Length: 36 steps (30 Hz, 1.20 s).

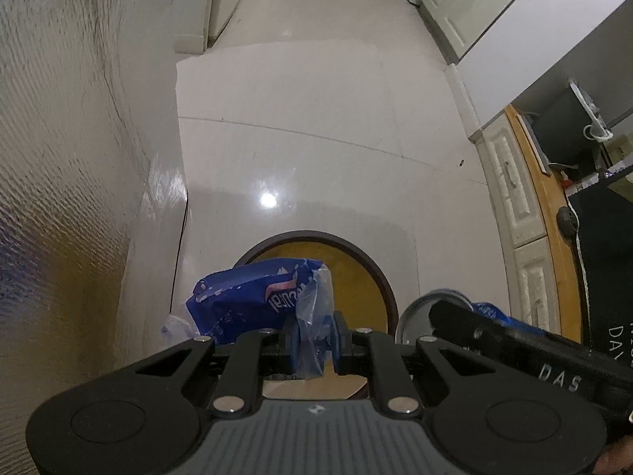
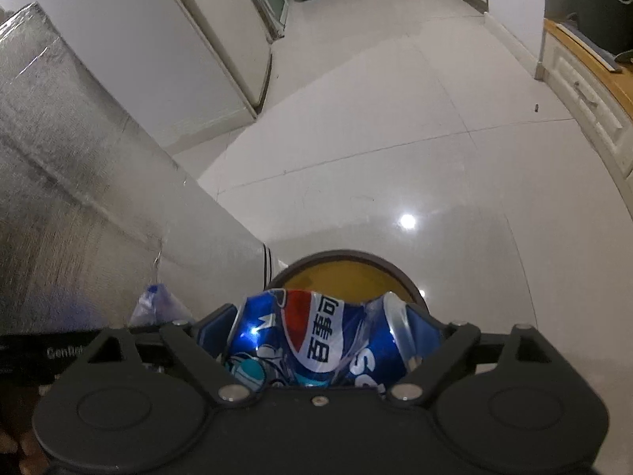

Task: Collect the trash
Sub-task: 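Lift the blue bag and Pepsi can and carry them to the bin, then open both tools over the bin, dropping the blue bag and Pepsi can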

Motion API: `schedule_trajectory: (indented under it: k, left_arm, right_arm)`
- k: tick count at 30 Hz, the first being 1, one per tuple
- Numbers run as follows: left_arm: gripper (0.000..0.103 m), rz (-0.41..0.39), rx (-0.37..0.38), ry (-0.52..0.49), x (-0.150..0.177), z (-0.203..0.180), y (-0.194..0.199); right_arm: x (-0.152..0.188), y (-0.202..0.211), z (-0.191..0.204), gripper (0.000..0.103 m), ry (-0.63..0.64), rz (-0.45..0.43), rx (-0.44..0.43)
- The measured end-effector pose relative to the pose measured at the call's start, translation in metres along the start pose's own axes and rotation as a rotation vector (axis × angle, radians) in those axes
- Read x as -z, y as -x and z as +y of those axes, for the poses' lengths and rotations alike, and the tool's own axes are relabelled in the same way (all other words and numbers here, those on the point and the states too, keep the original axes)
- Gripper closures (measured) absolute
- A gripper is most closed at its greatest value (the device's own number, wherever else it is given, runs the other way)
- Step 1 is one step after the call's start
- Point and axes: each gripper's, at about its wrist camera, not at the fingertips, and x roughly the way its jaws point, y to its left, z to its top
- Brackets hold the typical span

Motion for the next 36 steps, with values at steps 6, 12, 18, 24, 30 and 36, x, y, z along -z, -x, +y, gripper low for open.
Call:
schedule_trajectory:
  k: [6,12,18,24,30,36]
  left_arm:
    - [0.086,0.022,0.008,0.006,-0.002,-0.002,-0.01]
    - [0.086,0.039,0.027,-0.019,-0.002,-0.008,-0.019]
    - [0.086,0.055,0.063,-0.05,0.001,-0.015,-0.026]
    - [0.048,0.083,0.041,-0.054,0.006,-0.016,-0.037]
    - [0.03,0.133,-0.058,-0.068,0.01,-0.008,-0.046]
    - [0.022,0.167,-0.132,-0.099,0.011,-0.003,-0.048]
  right_arm:
    - [0.0,-0.006,-0.01,0.004,-0.009,0.0,0.01]
    - [0.006,-0.017,-0.02,0.004,0.041,0.117,0.08]
    - [0.014,-0.026,-0.027,0.004,0.094,0.199,0.13]
    - [0.016,-0.027,-0.026,0.003,0.12,0.225,0.138]
    - [0.017,-0.026,-0.024,0.003,0.142,0.231,0.144]
    - [0.018,-0.024,-0.023,0.003,0.156,0.237,0.148]
